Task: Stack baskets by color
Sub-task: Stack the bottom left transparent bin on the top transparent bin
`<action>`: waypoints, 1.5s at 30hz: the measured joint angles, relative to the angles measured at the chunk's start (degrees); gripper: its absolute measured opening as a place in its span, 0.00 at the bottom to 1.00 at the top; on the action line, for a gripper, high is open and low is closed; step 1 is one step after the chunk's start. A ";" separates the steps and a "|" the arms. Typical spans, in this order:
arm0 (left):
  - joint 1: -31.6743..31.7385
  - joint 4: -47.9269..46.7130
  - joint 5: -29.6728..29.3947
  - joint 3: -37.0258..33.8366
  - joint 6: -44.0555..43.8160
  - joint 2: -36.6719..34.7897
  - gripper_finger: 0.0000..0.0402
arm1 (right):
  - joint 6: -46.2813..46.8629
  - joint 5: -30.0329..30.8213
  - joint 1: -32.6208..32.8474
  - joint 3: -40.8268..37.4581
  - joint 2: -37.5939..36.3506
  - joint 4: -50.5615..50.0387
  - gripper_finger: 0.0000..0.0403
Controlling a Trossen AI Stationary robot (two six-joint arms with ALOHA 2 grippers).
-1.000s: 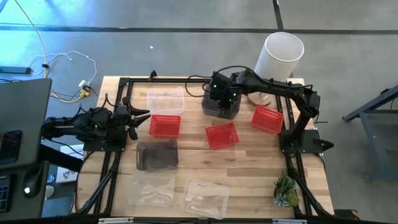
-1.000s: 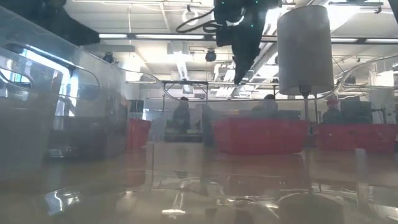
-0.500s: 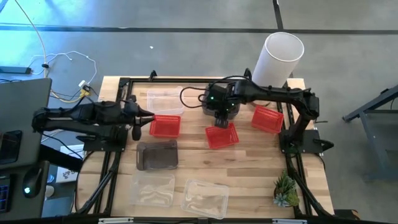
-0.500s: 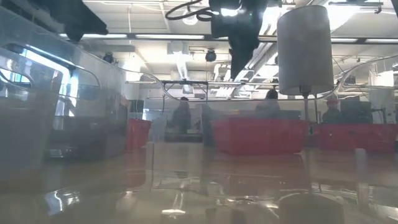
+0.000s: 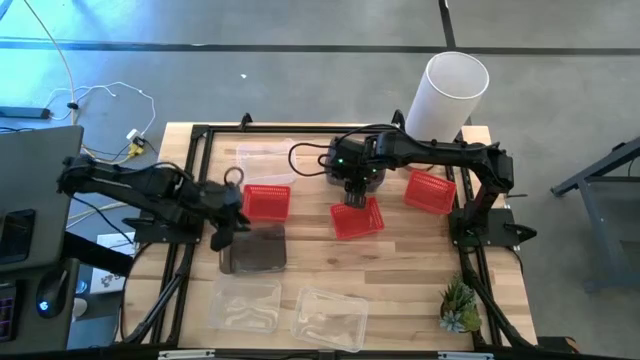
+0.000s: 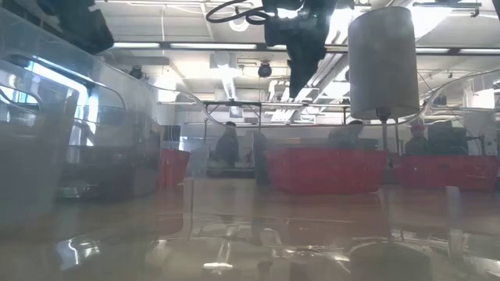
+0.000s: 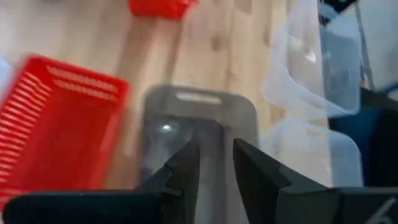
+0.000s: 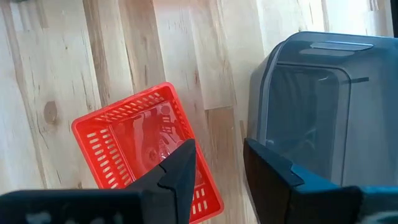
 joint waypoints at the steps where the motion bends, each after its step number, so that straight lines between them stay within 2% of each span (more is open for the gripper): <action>1: -1.61 0.00 0.00 0.00 -1.40 0.72 0.21 | -0.02 0.00 -0.01 0.00 0.00 0.00 0.30; 11: -15.36 0.83 -1.50 0.00 -14.55 6.05 0.21 | -0.15 0.02 0.00 0.00 0.00 0.02 0.30; 24: -31.38 3.73 -5.21 0.00 -24.73 14.35 0.21 | -1.09 0.04 -0.02 0.00 0.00 1.76 0.30; 33: -35.29 5.21 -8.73 -0.02 -23.37 20.76 0.21 | -1.07 0.04 -0.02 0.00 0.00 4.81 0.30; 45: -35.59 5.13 -10.74 -0.02 -22.11 27.84 0.21 | 0.46 0.02 -0.02 0.00 0.00 4.81 0.30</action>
